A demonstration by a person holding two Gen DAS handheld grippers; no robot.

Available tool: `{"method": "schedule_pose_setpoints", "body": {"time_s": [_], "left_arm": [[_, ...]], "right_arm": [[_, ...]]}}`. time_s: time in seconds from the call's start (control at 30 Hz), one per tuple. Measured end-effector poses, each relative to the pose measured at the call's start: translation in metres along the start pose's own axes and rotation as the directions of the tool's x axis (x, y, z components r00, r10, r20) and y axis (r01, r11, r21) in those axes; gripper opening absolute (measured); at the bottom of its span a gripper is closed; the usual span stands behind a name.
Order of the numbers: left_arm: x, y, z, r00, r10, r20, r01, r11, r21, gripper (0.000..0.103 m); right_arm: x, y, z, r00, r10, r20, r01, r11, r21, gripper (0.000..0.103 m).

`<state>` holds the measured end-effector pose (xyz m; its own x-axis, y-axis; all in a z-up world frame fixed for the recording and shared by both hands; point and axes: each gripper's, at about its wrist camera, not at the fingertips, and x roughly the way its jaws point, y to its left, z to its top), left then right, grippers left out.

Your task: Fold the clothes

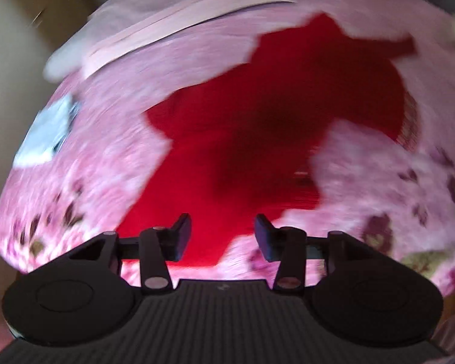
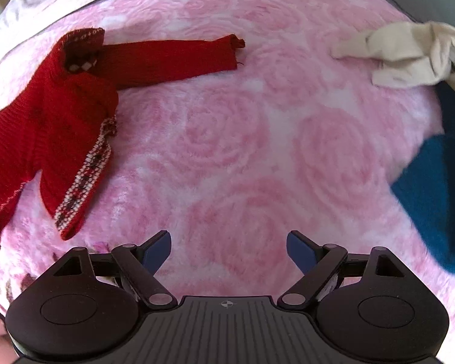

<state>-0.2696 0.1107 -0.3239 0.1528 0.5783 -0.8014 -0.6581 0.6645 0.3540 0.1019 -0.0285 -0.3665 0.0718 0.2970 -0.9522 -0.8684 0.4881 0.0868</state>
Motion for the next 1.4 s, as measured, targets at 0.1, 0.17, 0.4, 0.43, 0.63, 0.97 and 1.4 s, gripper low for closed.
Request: {"method": "schedule_pose_setpoints", "body": {"time_s": [0.1,0.17,0.4,0.43,0.63,0.97,1.4], "left_arm": [[0.014,-0.024,0.008,0.999,0.003,0.045,-0.008,0.995,0.099,0.045],[0.025,-0.038,0.012,0.996,0.041,0.073,-0.054,0.982,0.181,0.047],[0.044,-0.053,0.004,0.986,0.081,0.148,-0.133,0.916,0.379,0.012],[0.039,-0.046,0.004,0.984,0.077,0.160,-0.130,0.926,0.356,0.011],[0.016,0.043,0.010,0.956,0.245,0.164,-0.257,0.965,0.056,0.009],[0.053,0.046,-0.009,0.976,0.184,0.113,-0.193,0.979,0.072,0.038],[0.084,0.043,-0.034,0.953,0.265,0.149,-0.290,0.938,0.189,0.017]], "right_arm": [[0.002,0.001,0.007,1.000,-0.012,0.006,0.013,1.000,-0.029,0.086],[0.004,0.002,0.011,1.000,-0.020,0.006,0.020,0.999,-0.043,0.086],[0.015,0.009,0.016,1.000,-0.015,-0.005,0.015,0.997,-0.079,0.086],[0.016,0.010,0.017,1.000,-0.013,-0.004,0.012,0.996,-0.087,0.086],[0.015,0.030,0.041,0.990,-0.010,0.138,0.046,0.965,-0.258,0.086],[0.049,0.122,0.066,0.871,0.213,0.443,0.287,0.510,-0.811,0.086],[0.136,0.185,0.084,0.769,0.459,0.444,0.569,-0.177,-0.803,0.039]]}}
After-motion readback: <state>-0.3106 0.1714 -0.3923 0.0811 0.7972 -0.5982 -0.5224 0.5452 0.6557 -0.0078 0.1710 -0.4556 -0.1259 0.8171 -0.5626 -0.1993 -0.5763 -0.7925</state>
